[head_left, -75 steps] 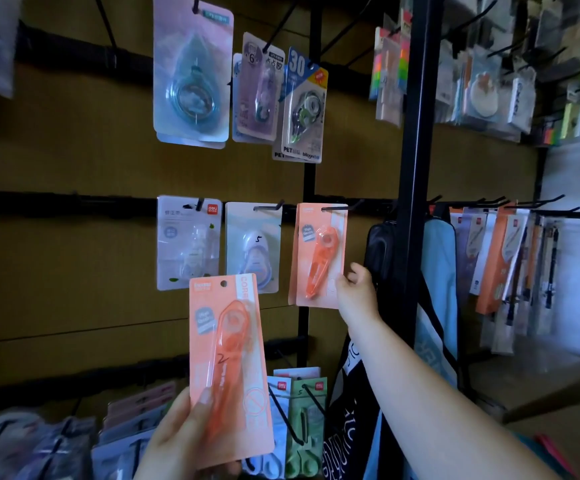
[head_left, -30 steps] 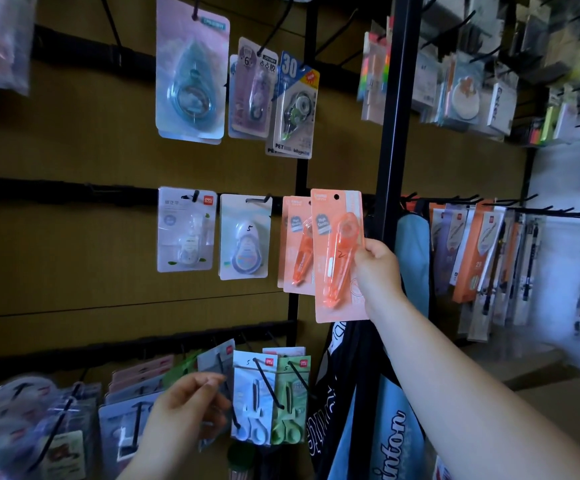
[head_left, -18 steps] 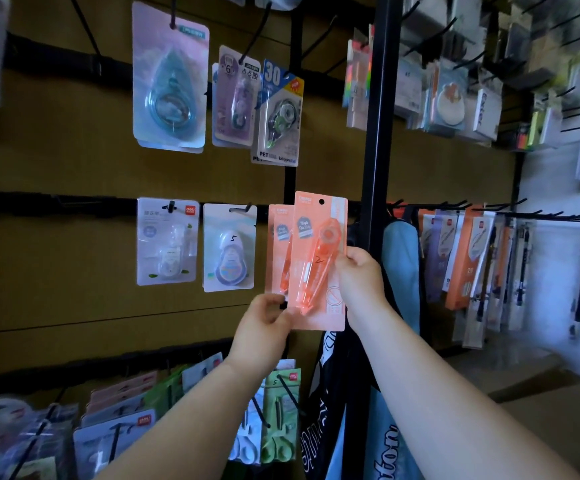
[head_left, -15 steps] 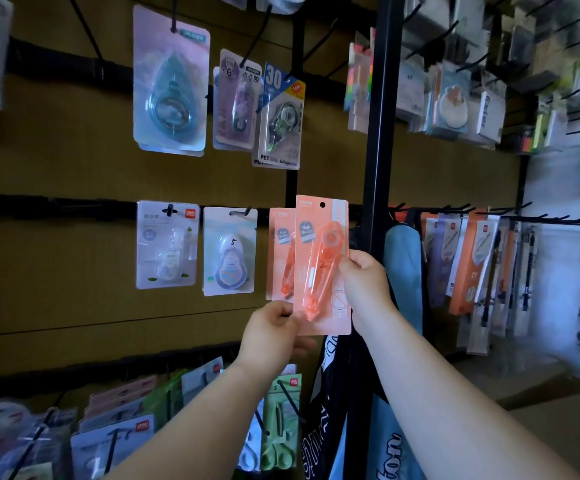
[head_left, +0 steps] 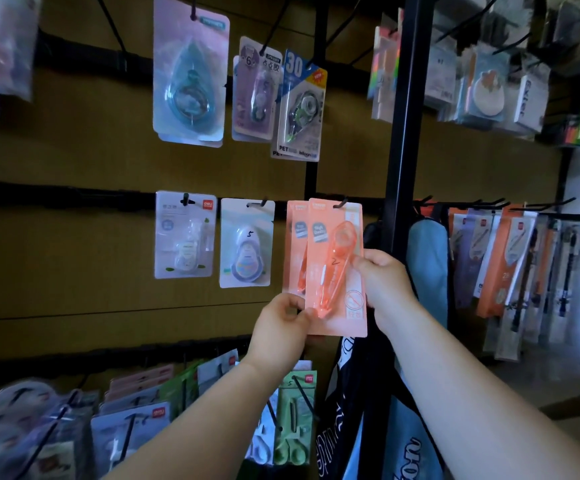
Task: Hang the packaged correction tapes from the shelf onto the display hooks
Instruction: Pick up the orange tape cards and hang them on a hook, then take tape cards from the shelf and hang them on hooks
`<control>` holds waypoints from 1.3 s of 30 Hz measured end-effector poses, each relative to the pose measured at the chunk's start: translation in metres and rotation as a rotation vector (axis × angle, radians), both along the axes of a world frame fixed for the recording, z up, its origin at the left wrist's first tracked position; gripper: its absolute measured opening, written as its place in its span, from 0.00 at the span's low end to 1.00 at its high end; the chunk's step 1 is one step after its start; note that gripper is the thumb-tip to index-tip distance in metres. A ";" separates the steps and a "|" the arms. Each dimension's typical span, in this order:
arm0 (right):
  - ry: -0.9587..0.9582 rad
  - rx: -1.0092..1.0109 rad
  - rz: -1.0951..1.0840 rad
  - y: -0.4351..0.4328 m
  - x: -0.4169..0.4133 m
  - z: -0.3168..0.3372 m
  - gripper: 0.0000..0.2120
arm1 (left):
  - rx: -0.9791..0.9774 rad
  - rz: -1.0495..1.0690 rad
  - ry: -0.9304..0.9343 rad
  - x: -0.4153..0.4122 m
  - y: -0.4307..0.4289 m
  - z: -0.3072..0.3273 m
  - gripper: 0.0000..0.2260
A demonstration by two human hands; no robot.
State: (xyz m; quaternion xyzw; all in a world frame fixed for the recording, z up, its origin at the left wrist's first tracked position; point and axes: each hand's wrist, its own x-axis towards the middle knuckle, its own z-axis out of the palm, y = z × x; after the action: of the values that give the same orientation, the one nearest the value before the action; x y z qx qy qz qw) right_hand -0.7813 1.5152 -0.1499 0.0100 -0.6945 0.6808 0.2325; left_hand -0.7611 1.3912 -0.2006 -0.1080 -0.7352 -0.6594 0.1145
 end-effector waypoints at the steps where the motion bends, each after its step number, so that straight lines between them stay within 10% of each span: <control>1: -0.003 0.001 -0.005 -0.002 -0.003 -0.001 0.10 | 0.003 0.009 -0.007 -0.003 0.000 -0.001 0.09; 19: -0.019 0.145 -0.171 -0.024 -0.060 -0.011 0.17 | -0.104 0.172 -0.148 -0.074 -0.001 -0.023 0.13; 31: -0.152 0.086 0.020 -0.042 0.026 -0.148 0.13 | -0.060 0.158 0.020 0.078 -0.078 -0.171 0.14; 39: -0.374 0.066 0.152 -0.046 0.049 -0.282 0.16 | -0.054 0.192 -0.648 0.085 -0.109 -0.336 0.12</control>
State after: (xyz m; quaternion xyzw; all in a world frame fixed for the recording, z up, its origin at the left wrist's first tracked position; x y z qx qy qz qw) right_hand -0.7323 1.4690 -0.4317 -0.0566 -0.7447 0.6634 0.0467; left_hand -0.6761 1.2818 -0.5368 0.1740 -0.7572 -0.6260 -0.0665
